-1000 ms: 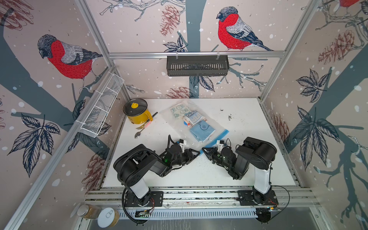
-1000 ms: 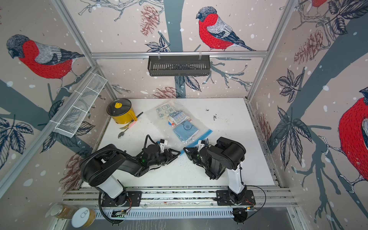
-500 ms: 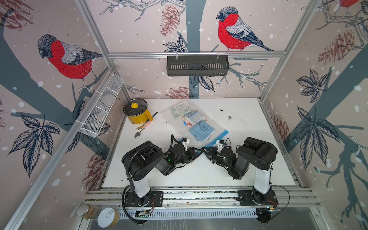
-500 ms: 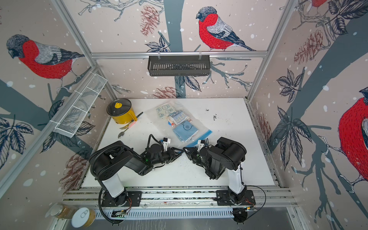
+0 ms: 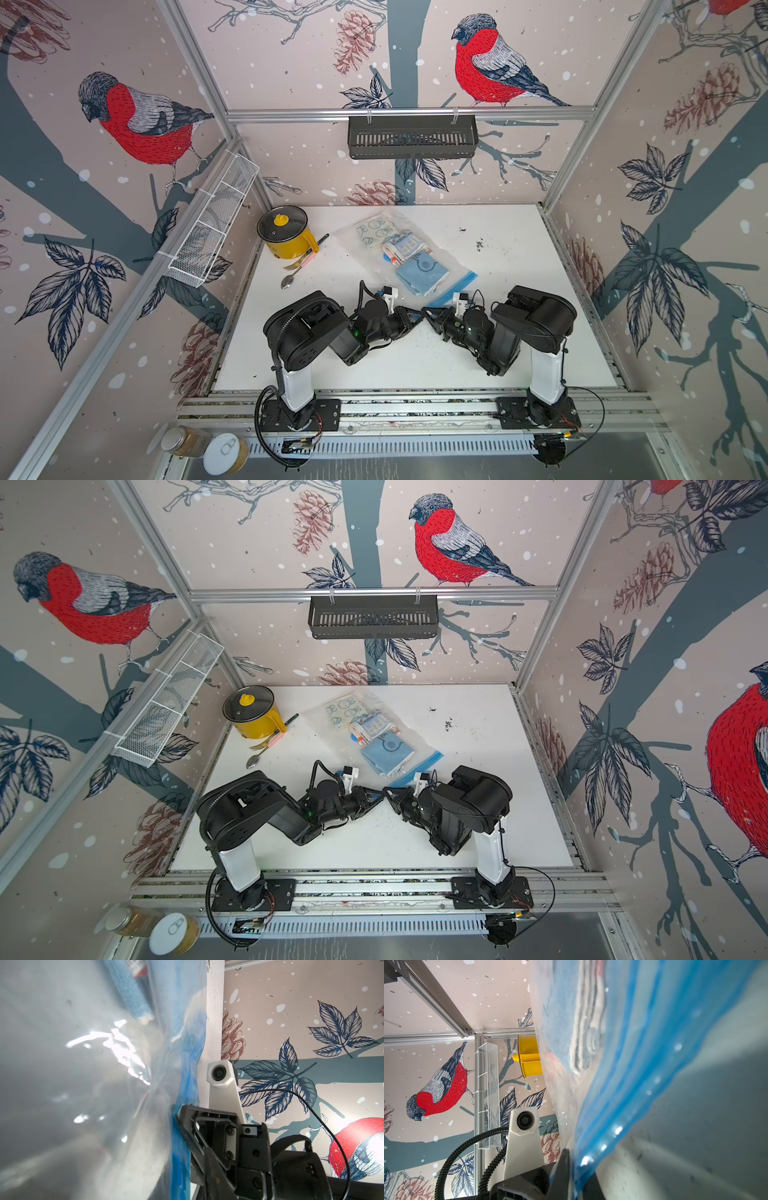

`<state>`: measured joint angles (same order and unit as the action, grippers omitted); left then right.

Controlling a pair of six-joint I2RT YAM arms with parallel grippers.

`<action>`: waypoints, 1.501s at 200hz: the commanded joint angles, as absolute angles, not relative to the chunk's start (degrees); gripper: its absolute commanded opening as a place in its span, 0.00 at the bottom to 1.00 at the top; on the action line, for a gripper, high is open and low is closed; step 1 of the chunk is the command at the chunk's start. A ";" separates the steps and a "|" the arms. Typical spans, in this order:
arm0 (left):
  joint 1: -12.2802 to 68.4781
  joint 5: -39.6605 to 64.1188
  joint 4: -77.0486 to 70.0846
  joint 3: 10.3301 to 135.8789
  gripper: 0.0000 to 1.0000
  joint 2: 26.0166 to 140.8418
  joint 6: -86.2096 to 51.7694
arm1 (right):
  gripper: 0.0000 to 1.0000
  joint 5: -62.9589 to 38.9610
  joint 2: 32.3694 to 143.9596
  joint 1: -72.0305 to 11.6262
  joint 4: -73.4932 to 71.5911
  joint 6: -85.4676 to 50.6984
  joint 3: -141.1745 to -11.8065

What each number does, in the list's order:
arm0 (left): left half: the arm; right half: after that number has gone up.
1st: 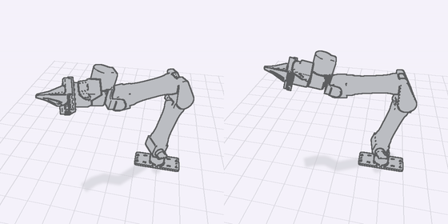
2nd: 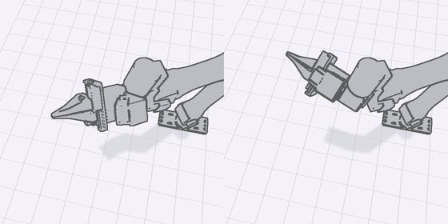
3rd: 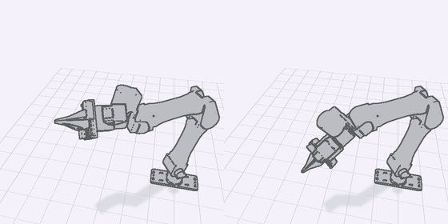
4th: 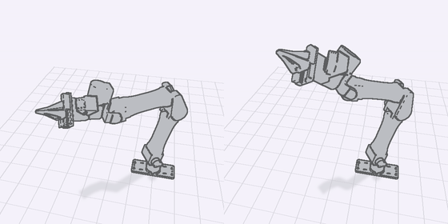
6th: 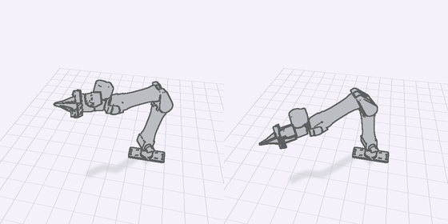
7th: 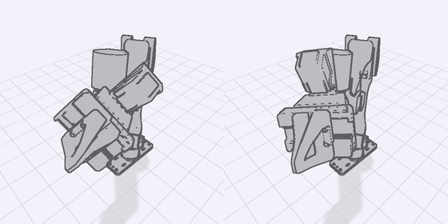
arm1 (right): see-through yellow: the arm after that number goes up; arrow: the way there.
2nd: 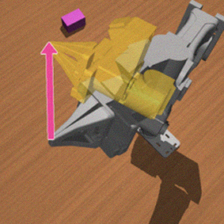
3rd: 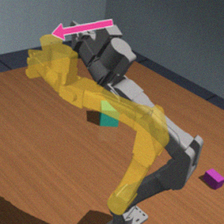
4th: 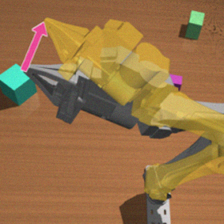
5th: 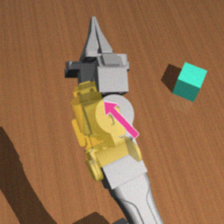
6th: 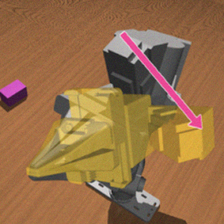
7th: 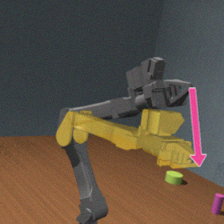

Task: Place the folded towel into the vacuum bag
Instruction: Close the vacuum bag at the center of the board.

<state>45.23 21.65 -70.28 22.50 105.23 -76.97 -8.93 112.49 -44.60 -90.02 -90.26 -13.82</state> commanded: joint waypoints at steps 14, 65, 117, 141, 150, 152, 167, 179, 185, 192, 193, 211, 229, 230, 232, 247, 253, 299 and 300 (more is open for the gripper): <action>45.51 21.81 -76.09 23.18 0.13 106.43 -78.38 | 0.00 -10.13 112.67 -44.65 -91.59 -90.78 -13.93; 45.53 21.89 -77.58 22.62 0.00 107.40 -79.35 | 0.05 -9.52 112.36 -44.10 -92.00 -91.05 -13.54; 45.59 21.82 -78.33 21.53 0.00 107.67 -79.73 | 0.26 -9.45 111.27 -43.58 -91.76 -90.79 -13.54; 45.64 21.80 -78.38 21.62 0.00 107.84 -79.85 | 0.27 -9.49 110.93 -43.47 -91.67 -90.57 -13.43; 45.66 21.71 -78.35 21.62 0.00 107.93 -79.83 | 0.27 -9.78 111.02 -43.51 -91.67 -90.45 -13.53; 45.67 21.71 -78.39 21.62 0.00 107.93 -79.83 | 0.27 -9.76 111.08 -43.57 -91.67 -90.44 -13.64; 45.66 21.80 -78.23 21.62 0.00 108.04 -79.95 | 0.25 -10.01 111.34 -43.76 -91.71 -90.35 -13.89; 45.62 21.88 -78.21 21.64 0.00 108.11 -79.90 | 0.24 -10.02 111.46 -43.97 -91.76 -90.30 -14.05; 45.62 21.88 -78.14 21.71 0.00 108.11 -79.95 | 0.21 -10.02 111.53 -44.03 -91.71 -90.19 -14.06; 45.64 21.88 -78.13 21.70 0.00 108.11 -80.07 | 0.20 -9.86 111.74 -44.01 -91.89 -90.31 -13.98; 45.63 21.88 -78.13 21.70 0.00 108.11 -80.07 | 0.20 -9.85 111.73 -44.07 -91.91 -90.29 -13.98; 45.66 21.88 -78.13 21.62 0.00 107.97 -80.13 | 0.15 -9.84 112.06 -44.07 -92.12 -90.26 -14.08; 45.69 21.71 -78.02 21.31 0.00 107.52 -80.18 | 0.09 -9.68 112.33 -44.12 -91.57 -90.30 -14.06; 45.65 21.71 -78.03 21.34 0.00 107.50 -80.17 | 0.09 -9.67 112.37 -44.12 -91.49 -90.28 -14.06; 45.69 21.71 -77.96 21.35 0.00 107.38 -80.23 | 0.08 -9.60 112.40 -44.12 -91.38 -90.27 -14.06; 45.63 21.47 -77.33 21.12 0.00 106.48 -80.07 | 0.03 -9.00 112.40 -44.08 -90.97 -90.35 -13.72; 45.64 21.32 -77.04 21.03 0.00 105.93 -79.98 | 0.02 -8.68 112.37 -44.04 -90.97 -90.40 -13.56; 45.64 19.66 -71.94 20.49 0.00 101.57 -77.88 | 0.00 -5.13 110.83 -43.13 -88.05 -91.39 -12.07; 45.67 19.63 -71.88 20.44 0.00 101.54 -77.87 | 0.00 -5.03 110.79 -43.10 -87.92 -91.44 -12.05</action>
<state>45.67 20.97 -71.18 20.82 103.53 -79.22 -10.02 111.74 -43.97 -91.64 -91.35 -12.78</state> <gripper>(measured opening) 0.053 0.094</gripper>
